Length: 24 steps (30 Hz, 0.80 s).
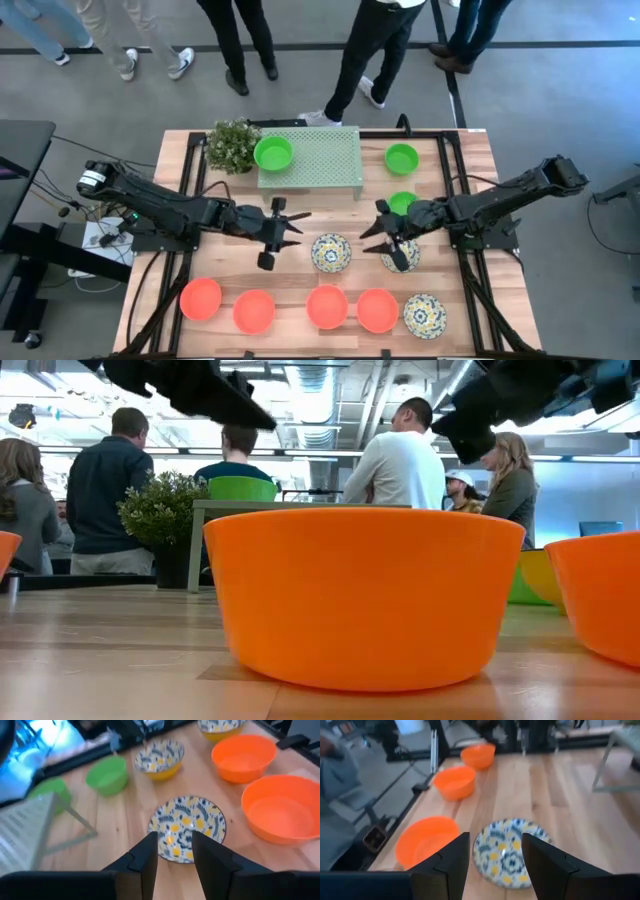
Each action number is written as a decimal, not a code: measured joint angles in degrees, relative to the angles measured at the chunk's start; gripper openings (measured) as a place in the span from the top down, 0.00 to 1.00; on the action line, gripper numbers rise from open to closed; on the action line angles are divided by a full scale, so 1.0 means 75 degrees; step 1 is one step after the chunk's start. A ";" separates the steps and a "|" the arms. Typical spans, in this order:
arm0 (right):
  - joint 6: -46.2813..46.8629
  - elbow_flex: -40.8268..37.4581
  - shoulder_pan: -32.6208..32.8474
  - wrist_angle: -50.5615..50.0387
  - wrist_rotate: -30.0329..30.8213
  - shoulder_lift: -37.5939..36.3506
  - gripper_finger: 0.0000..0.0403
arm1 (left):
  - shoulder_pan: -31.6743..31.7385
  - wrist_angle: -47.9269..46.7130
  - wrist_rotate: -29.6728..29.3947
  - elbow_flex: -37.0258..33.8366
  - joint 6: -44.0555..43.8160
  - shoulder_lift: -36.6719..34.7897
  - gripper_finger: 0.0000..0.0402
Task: Pick & Place Mini bowls
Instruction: Put the orange bowl on the shelf
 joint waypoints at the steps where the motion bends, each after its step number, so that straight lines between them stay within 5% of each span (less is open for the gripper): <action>1: 0.0002 -0.0003 0.0085 -0.0063 0.0005 0.0021 0.57 | 0.0034 -0.0018 0.0084 0.0000 0.0025 -0.0137 0.70; 6: 0.0124 0.0735 0.0396 -0.1006 -0.0010 0.0439 0.57 | 0.0182 -0.0054 0.0483 0.0000 0.0022 -0.1305 0.70; 13: 0.0410 0.2830 0.0705 -0.4475 -0.0128 0.1846 0.57 | 0.0491 -0.0835 0.0486 -0.0288 -0.1479 -0.2812 0.70; 24: 0.1241 0.4172 0.1260 -0.5801 -0.1550 0.4059 0.59 | 0.0466 -0.0130 0.0491 -0.1796 -0.1854 -0.2965 0.70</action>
